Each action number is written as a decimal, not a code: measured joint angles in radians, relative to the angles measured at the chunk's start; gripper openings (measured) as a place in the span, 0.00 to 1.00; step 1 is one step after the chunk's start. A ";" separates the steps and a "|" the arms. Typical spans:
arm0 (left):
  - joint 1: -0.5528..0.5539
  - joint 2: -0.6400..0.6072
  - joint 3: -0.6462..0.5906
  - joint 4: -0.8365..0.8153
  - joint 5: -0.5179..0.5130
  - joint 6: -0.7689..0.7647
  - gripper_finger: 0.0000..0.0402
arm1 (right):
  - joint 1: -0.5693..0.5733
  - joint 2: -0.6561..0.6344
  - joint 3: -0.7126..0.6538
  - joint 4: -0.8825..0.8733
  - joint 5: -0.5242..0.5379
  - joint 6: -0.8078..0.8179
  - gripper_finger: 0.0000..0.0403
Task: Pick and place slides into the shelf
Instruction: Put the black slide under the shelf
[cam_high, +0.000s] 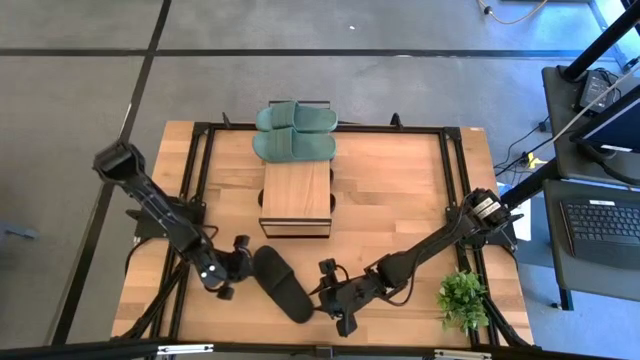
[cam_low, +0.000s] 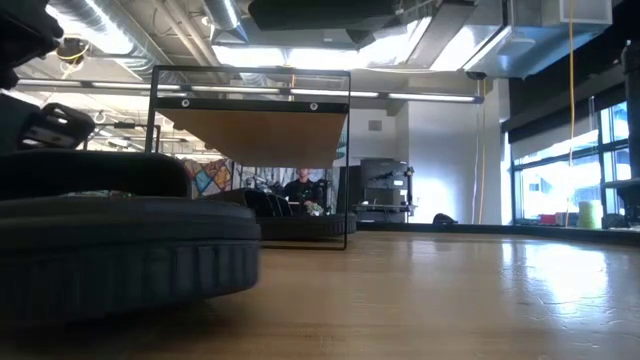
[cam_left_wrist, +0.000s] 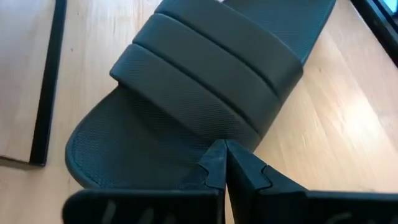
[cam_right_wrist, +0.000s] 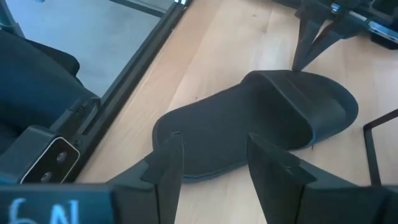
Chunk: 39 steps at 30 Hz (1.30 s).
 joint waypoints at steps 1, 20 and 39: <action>0.000 0.013 0.000 0.015 -0.009 0.000 0.00 | 0.000 0.000 0.000 -0.001 0.000 0.001 0.43; 0.018 0.058 0.000 0.244 0.025 -0.104 0.00 | 0.003 0.000 -0.001 -0.071 -0.003 0.052 0.43; 0.071 0.052 0.331 -0.784 -0.141 -0.444 0.00 | 0.003 0.000 -0.002 -0.121 -0.003 0.029 0.43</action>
